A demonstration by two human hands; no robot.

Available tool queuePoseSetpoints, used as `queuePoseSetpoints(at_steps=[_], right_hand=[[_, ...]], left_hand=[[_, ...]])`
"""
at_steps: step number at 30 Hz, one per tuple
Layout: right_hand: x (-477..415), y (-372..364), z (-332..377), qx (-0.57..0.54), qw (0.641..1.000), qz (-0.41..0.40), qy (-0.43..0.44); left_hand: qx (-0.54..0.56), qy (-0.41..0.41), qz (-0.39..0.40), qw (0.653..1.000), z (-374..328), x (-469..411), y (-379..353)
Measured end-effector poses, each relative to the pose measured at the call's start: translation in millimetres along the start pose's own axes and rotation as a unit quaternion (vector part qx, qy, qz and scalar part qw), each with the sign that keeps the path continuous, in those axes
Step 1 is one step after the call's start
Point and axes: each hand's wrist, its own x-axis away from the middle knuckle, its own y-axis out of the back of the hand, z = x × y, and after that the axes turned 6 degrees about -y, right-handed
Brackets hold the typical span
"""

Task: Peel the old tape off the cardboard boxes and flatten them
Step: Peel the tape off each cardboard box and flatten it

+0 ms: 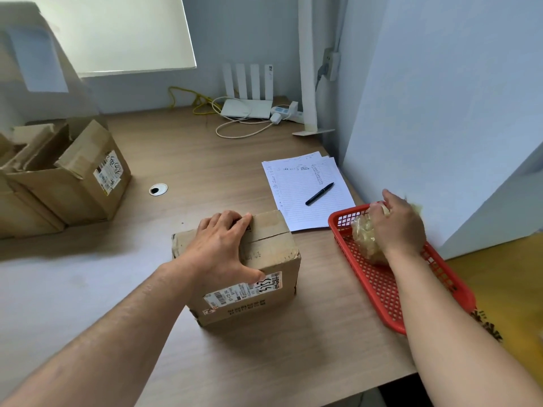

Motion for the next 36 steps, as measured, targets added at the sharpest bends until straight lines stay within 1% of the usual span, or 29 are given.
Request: queuePoseSetpoints(at_steps=[1,2,3,4,6,9,11,12,19,23,24,26,28,29,34,36], right_hand=[[6.5,1.7,7.1,-0.036,0.999,-0.008,0.019],[14.2,2.2,16.2,-0.067,0.997,0.000,0.029],[23.4,1.3,27.2,-0.101,0.994,0.026,0.030],[34.7,-0.8,39.8,-0.140,0.988,0.068,0.027],[64.4,-7.8,67.9,-0.214,0.959,0.181,0.026],[115.7,-24.2,105.9,-0.252,0.904,0.340,0.051],[144.4,-36.5,124.2,-0.245,0.881,0.401,0.058],[155.5,-42.5,131.2,-0.236,0.876,0.415,0.064],[194.8,-61.5,164.4,-0.186,0.880,0.427,0.095],[205.8,-65.8,170.1,-0.192,0.876,0.438,0.063],[208.2,-67.5,169.9,-0.194,0.874,0.443,0.050],[215.9,-72.0,168.2,-0.198,0.869,0.453,0.026],[227.2,-77.8,163.6,-0.203,0.863,0.462,0.009],[232.1,-80.4,160.3,-0.207,0.861,0.464,0.002],[238.4,-83.1,151.1,-0.232,0.855,0.464,-0.015],[238.8,-83.7,153.3,-0.238,0.854,0.463,-0.011]], left_hand=[[0.000,-0.001,0.003,1.000,1.8,2.5,0.0],[0.001,-0.002,0.006,1.000,3.7,5.4,-0.2],[0.002,-0.004,0.007,1.000,5.6,8.2,-0.4],[0.004,-0.006,0.008,1.000,7.4,11.5,-0.4],[0.001,-0.016,0.007,1.000,11.3,18.8,0.5],[-0.011,-0.022,0.001,1.000,19.2,34.6,2.4],[-0.017,-0.017,-0.002,1.000,28.0,47.9,4.7],[-0.020,-0.012,-0.003,1.000,33.2,55.1,6.0],[-0.015,0.033,-0.027,0.999,66.9,108.2,14.8],[-0.010,0.118,-0.057,0.991,94.4,149.2,18.6],[0.012,0.141,-0.065,0.988,100.4,159.6,17.4],[0.115,0.172,-0.080,0.975,107.9,176.4,13.0],[0.226,0.173,-0.100,0.953,109.4,185.4,5.7],[0.260,0.173,-0.111,0.943,108.7,187.2,1.8],[0.379,0.200,-0.148,0.891,105.1,189.4,-11.1],[0.393,0.207,-0.158,0.882,107.2,190.7,-12.2]])
